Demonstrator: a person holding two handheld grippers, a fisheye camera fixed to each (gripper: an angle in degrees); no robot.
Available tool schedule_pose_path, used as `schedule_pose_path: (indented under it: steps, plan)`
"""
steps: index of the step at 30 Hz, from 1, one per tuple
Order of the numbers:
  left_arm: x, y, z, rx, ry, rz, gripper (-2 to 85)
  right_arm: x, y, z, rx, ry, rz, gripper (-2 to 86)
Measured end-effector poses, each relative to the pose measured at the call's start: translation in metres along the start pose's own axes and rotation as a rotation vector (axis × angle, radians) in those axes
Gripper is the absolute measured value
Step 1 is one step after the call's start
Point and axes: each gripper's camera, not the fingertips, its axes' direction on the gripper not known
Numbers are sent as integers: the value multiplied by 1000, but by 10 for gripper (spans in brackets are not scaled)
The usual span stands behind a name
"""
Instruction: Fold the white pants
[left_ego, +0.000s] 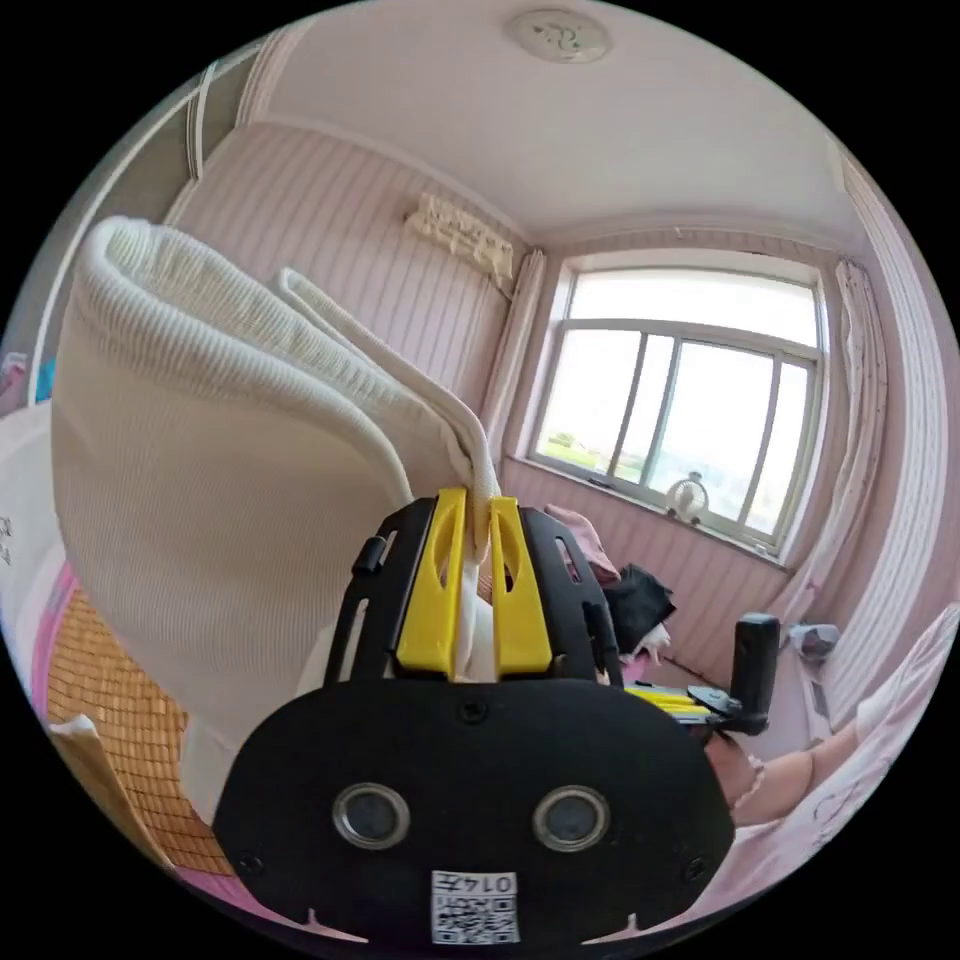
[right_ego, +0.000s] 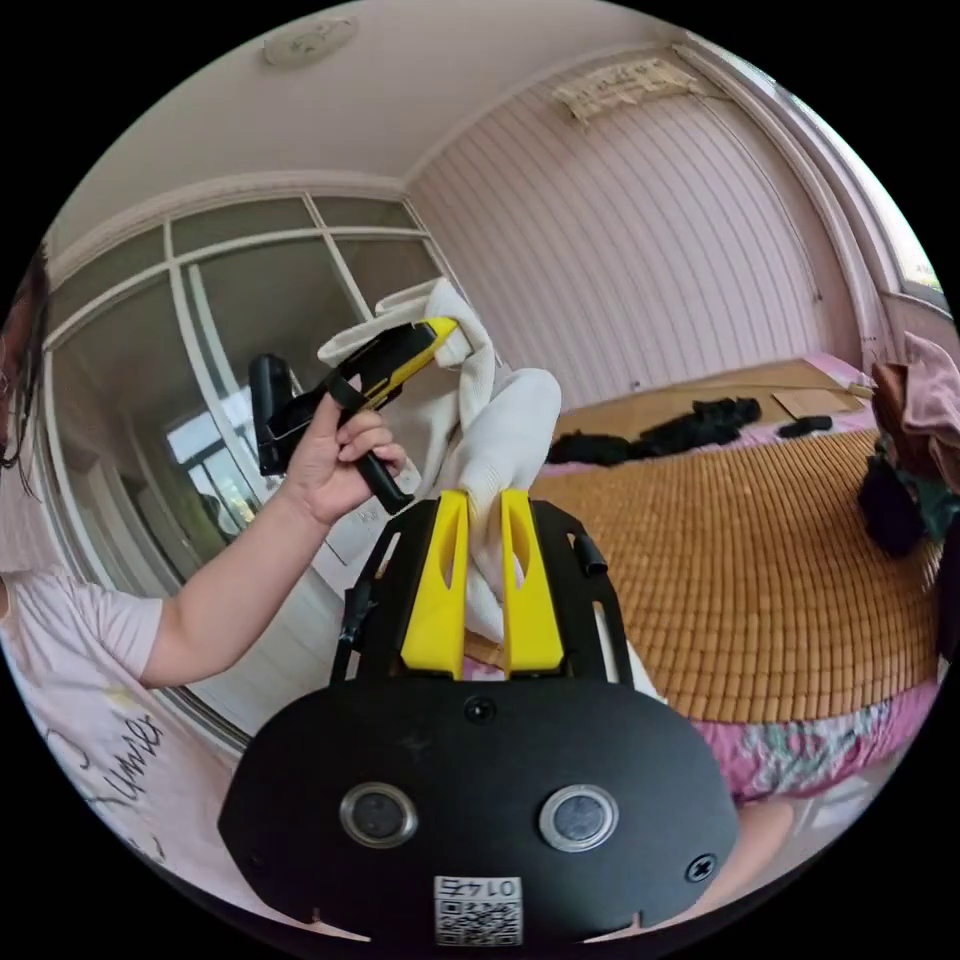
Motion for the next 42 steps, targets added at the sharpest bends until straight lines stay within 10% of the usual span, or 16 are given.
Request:
schedule_pose_path:
  steps: [8,17,36,42]
  plan:
    - [-20,235,72,-455,198,-236,13,92,82,65,-368,345,101,81]
    - [-153,247,-81,-488,-437,-386,100,125,36,199,-457,319,34,216]
    - [-258,246,-43,-751,-579,-566,58,202,-8,389,-876,427,-61,31]
    - [-254,147,-75,-579,-472,-484,35,237,-101,276,-420,317,62,20]
